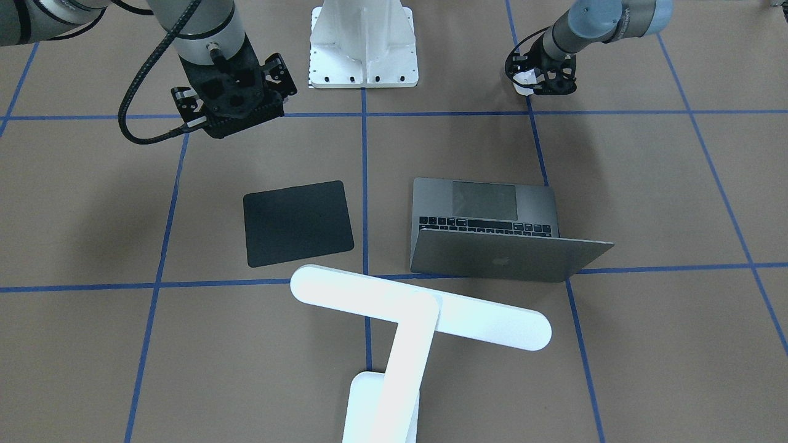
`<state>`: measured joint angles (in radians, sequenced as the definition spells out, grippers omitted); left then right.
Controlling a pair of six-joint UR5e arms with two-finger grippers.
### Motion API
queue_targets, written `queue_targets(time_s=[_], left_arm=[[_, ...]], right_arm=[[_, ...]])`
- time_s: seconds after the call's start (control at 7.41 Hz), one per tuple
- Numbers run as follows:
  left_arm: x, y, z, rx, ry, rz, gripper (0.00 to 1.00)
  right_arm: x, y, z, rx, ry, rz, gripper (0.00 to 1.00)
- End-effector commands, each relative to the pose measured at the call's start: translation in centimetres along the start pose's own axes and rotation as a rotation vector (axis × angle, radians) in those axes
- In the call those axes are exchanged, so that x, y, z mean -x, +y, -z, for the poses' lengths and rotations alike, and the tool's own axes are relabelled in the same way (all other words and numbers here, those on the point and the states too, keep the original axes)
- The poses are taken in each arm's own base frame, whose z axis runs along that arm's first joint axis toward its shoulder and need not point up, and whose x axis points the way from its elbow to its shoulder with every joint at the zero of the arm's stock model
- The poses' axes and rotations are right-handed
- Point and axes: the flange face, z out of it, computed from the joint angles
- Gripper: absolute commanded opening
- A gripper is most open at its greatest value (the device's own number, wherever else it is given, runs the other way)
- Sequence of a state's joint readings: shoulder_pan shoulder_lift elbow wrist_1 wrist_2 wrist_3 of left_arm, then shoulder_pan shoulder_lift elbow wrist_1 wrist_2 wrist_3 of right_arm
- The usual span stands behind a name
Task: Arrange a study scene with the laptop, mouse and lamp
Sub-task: 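Close the left gripper on the white mouse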
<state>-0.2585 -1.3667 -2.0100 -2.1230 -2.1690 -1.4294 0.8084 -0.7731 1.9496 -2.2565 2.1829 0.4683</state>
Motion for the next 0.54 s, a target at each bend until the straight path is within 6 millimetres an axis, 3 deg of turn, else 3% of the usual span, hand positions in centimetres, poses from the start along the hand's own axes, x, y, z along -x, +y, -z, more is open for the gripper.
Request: queue_targets(time_s=[0.0, 0.27, 0.41], left_arm=[[-0.2, -0.1, 0.5, -0.008, 0.009, -0.001, 0.67], [-0.2, -0.5, 1.3, -0.024, 0.021, 0.003, 0.67], [-0.4, -1.0, 2.7, -0.048, 0.042, 0.01, 0.67]], right_arm=[[0.0, 0.0, 0.1, -0.001, -0.001, 0.0, 1.0], [-0.2, 0.2, 0.0, -0.002, 0.0, 0.0, 1.0], [-0.3, 0.2, 0.1, -0.003, 0.0, -0.001, 1.0]])
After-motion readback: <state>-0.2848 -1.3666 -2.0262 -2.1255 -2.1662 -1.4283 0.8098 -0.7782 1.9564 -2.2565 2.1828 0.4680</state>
